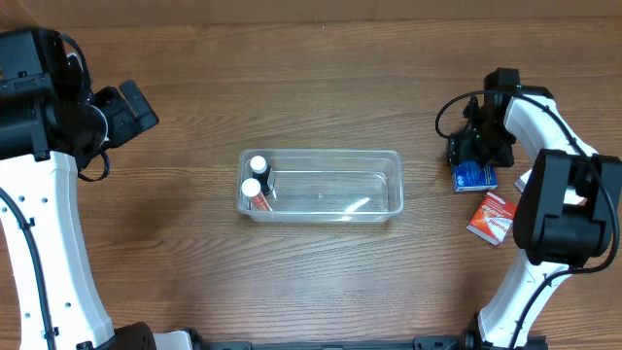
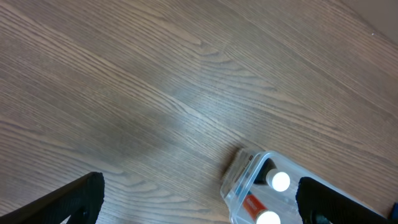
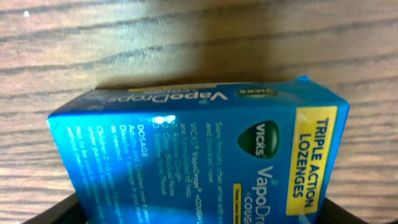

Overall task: Pack container
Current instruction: 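Grasp the blue Vicks box with the right gripper, then lower the blue box into the container's right end and release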

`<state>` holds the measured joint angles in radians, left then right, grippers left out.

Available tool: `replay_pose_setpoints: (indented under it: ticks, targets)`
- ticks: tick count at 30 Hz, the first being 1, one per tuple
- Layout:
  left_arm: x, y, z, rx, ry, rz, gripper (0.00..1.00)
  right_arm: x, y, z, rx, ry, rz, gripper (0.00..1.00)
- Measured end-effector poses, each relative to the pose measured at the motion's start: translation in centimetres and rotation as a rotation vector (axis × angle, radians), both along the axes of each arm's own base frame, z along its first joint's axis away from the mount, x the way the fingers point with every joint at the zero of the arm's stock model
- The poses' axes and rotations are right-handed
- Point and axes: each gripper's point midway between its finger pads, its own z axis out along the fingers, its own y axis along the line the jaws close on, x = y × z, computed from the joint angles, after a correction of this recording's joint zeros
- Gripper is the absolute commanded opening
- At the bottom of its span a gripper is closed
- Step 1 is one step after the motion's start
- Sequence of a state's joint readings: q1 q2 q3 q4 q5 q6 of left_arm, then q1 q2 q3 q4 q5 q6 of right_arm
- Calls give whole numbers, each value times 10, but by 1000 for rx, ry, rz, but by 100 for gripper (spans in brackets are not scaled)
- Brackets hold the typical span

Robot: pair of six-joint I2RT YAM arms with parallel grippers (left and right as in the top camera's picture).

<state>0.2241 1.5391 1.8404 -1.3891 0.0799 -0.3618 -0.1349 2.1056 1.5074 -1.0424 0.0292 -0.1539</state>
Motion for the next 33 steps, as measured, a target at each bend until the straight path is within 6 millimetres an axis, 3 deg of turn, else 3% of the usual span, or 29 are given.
replay_pose_setpoints:
  ticks: [3, 5, 7, 8, 10, 12, 15, 16, 17, 22, 24, 30, 33]
  targets:
    - [1, 0, 1, 2, -6, 0, 100, 1, 3, 25, -2, -4, -45, 62]
    - [2, 0, 1, 2, -10, 0, 100, 3, 19, 78, 25, -82, -59, 63]
    - [3, 1, 2, 3, -13, 0, 100, -2, 54, 160, 74, -256, -42, 63]
    - [3, 1, 1, 4, -12, 0, 100, -12, 71, 187, 94, -306, -23, 63]
    - [3, 1, 1, 5, -12, -1, 100, -38, 109, 222, 139, -361, 24, 63]
    - [3, 1, 1, 5, -12, -2, 100, -56, 155, 238, 202, -382, 61, 63]
    - [0, 0, 0, 3, -2, -2, 100, -64, 202, 232, 243, -375, 89, 64]
    - [-1, 0, 0, 2, 3, -2, 100, -72, 219, 219, 249, -347, 99, 64]
    - [-1, 0, 0, 2, 4, -2, 100, -71, 224, 209, 253, -344, 86, 64]
    - [-4, 0, -2, -1, 18, -2, 100, -72, 222, 135, 226, -294, 40, 64]
    - [-4, -1, -2, -1, 19, -2, 100, -75, 220, 116, 218, -283, 36, 64]
    - [-4, -1, -2, -1, 19, -2, 100, -72, 220, 107, 213, -299, 44, 64]
    - [-4, -1, -2, -1, 19, -2, 100, -71, 220, 106, 211, -299, 47, 79]
